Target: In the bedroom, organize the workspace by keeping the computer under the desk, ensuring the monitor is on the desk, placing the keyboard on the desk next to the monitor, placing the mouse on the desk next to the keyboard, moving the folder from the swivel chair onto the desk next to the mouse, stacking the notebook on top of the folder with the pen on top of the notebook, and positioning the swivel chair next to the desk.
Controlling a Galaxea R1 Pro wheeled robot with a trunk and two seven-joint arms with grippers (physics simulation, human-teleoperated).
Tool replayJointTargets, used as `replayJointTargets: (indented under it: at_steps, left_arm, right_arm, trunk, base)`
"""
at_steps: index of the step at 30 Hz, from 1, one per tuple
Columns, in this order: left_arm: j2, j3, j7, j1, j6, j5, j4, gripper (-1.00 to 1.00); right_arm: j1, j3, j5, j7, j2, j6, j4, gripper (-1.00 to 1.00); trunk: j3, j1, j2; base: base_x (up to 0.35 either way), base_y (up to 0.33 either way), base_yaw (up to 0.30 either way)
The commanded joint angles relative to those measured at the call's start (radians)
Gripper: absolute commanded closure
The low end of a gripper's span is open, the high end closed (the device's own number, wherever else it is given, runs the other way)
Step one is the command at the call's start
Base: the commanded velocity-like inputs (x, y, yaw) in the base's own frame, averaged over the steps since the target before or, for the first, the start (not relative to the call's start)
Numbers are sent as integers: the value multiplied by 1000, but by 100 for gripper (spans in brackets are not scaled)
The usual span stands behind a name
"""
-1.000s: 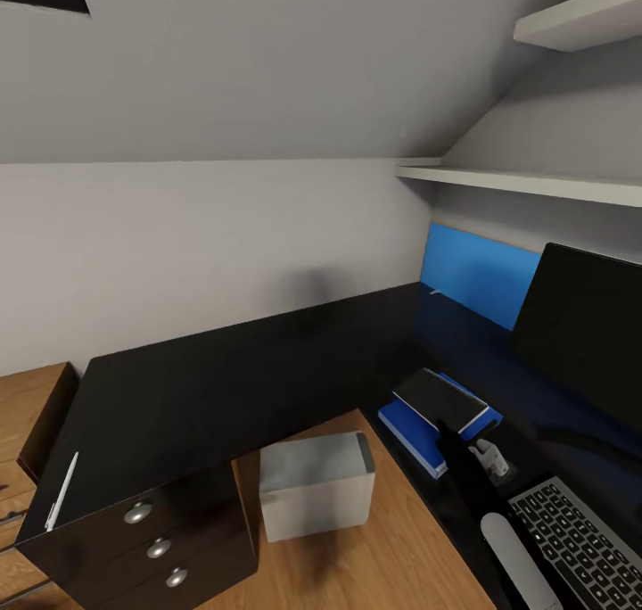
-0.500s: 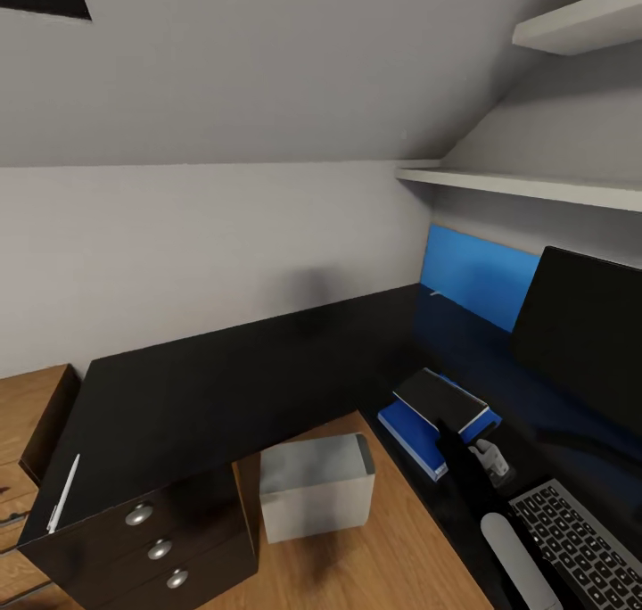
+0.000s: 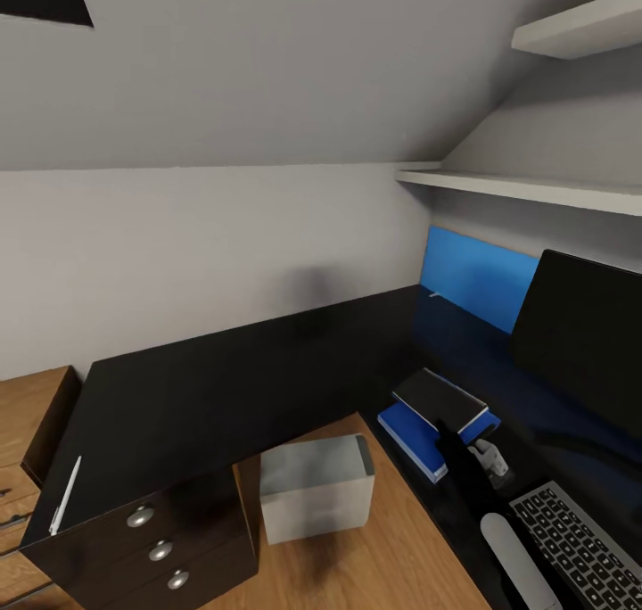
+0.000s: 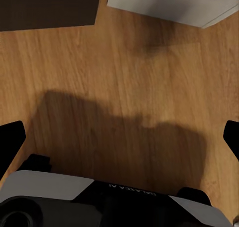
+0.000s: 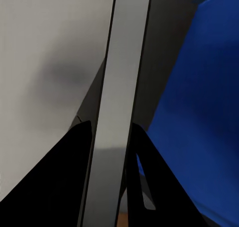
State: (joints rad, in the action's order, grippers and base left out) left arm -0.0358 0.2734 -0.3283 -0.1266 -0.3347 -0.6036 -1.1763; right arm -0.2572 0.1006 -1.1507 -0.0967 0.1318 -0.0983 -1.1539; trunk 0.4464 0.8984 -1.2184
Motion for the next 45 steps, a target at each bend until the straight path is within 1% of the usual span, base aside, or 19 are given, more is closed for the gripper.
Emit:
replayJointTargets:
  at_steps: [1, 2, 3, 19, 27, 43, 45]
  left_arm:
    - [-1, 3, -9, 0, -1, -10, -2, -100]
    - [-1, 3, -9, 0, -1, -10, -2, -100]
    - [-1, 3, -9, 0, -1, -10, -2, -100]
    - [0, 3, -9, 1, -1, -10, 1, -100]
    - [1, 3, -9, 0, -1, -10, 10, -100]
    - [2, 4, -8, 1, -1, -9, 20, -100]
    - [2, 4, -8, 1, -1, -9, 20, -100]
  right_arm:
    - [-1, 4, -11, -3, 1, -7, 1, 100]
    - [-1, 4, -11, -3, 1, -6, 0, 100]
    - [-1, 4, -11, -3, 2, -6, 0, -100]
    - [-1, 4, -11, -3, 2, -6, 0, -100]
    - [-1, 4, -11, -4, 2, -6, 0, -100]
    - [-1, 0, -12, -3, 2, -10, 2, -100]
    - [-1, -1, -13, 6, 2, -12, 2, -100]
  trunk:
    - [1, 0, -1]
    - [1, 0, -1]
    - [1, 0, -1]
    - [1, 0, -1]
    - [1, 0, -1]
    - [1, 0, -1]
    - [1, 0, -1]
  base:
    - [0, 0, 0]
    - [0, 0, 0]
    - [0, 0, 0]
    - [0, 0, 0]
    - [-66, -135, 0]
    - [-3, -7, 0]
    - [0, 0, 0]
